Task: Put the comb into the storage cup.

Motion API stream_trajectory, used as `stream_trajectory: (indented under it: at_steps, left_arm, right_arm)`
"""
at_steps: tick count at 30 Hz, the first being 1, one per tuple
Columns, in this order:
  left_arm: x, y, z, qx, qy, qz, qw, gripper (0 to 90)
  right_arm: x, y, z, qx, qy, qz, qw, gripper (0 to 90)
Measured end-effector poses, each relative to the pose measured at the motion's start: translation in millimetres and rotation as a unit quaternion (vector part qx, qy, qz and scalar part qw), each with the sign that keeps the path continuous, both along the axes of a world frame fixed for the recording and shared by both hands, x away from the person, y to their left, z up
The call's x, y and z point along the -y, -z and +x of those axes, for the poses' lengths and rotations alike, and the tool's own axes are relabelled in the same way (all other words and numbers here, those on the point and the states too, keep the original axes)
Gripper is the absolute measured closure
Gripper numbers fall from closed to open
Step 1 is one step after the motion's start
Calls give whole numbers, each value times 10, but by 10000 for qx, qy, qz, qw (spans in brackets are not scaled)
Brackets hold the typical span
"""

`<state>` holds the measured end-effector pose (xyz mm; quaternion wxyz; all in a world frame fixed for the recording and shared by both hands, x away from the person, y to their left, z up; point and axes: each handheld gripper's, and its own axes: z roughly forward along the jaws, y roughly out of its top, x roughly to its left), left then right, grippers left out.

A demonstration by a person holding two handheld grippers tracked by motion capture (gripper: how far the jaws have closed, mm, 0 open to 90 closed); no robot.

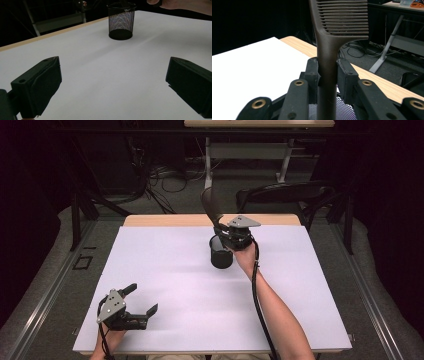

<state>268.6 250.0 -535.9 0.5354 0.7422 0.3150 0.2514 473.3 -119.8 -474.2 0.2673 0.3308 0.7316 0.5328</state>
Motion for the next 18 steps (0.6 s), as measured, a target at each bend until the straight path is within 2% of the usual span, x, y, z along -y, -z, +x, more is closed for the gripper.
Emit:
stream_trajectory:
  at_steps: [18]
  left_arm:
    - [0, 0, 0, -1, -10, -3, 10000, 3]
  right_arm:
    - [12, 71, -11, -84, -28, -49, 9999, 724]
